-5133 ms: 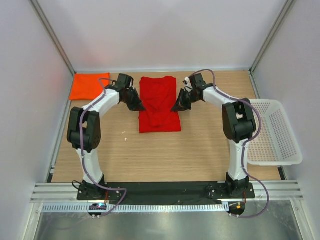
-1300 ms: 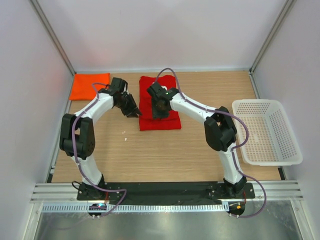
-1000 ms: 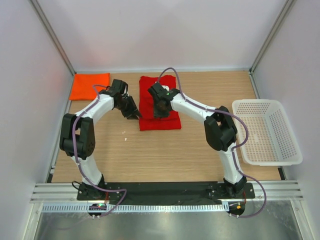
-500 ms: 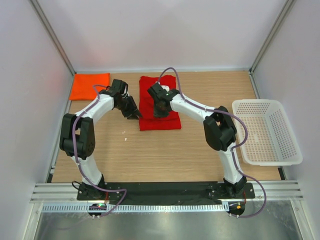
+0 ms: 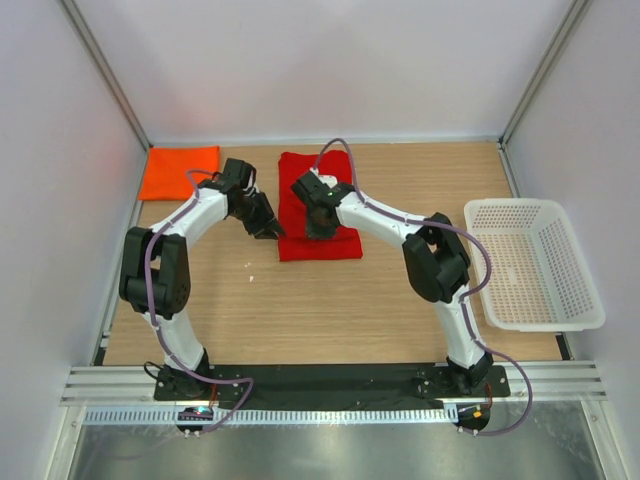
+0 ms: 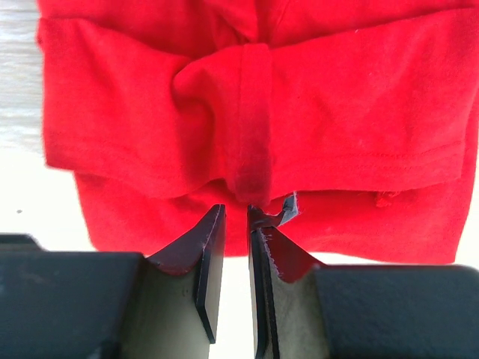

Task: Fold and stack the t-shirts
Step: Fold the tshirt

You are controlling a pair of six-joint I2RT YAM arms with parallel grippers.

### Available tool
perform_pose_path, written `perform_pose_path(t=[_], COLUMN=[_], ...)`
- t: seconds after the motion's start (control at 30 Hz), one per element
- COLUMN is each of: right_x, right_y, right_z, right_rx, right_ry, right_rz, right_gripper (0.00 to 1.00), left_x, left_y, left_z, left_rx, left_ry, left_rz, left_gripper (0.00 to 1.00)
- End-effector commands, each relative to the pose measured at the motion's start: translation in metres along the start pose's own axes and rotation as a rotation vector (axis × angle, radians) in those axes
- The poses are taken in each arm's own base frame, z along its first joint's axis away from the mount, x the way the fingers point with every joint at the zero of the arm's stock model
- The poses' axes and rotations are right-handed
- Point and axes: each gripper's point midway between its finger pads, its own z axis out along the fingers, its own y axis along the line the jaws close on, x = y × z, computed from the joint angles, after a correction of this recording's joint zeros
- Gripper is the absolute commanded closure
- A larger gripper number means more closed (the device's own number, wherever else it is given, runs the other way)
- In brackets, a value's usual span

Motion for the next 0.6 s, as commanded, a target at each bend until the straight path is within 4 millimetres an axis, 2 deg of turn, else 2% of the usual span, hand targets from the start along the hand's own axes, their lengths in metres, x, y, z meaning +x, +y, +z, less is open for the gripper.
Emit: perform_pose_path(t=[0.0, 0.17, 0.4, 0.57], right_x=[-0.007, -0.006, -0.016, -0.042], right_y=[-0.005, -0.007, -0.013, -0.016], right_z=[0.010, 0.015, 0.020, 0.036], right_rx=[0.037, 0.046, 0.073, 0.065], right_ry=[-0.040, -0.033, -0.067, -0.130], right_rz=[0.007, 0.009, -0.001, -0.004], right_gripper=[0.75, 0.75, 0.74, 0.73], left_x=[-0.001, -0.004, -0.004, -0.003], left_y=[-0.011, -0.009, -0.010, -0.008], left_z=[-0.010, -0.016, -0.016, -0.017], left_rx=[0.041, 0.022, 0.021, 0.015], left_ry=[-0.006, -0.023, -0.020, -0.017], left_rz=[0.034, 0.056, 0.058, 0.057], left_gripper=[0.72, 0.71, 0.71, 0.71])
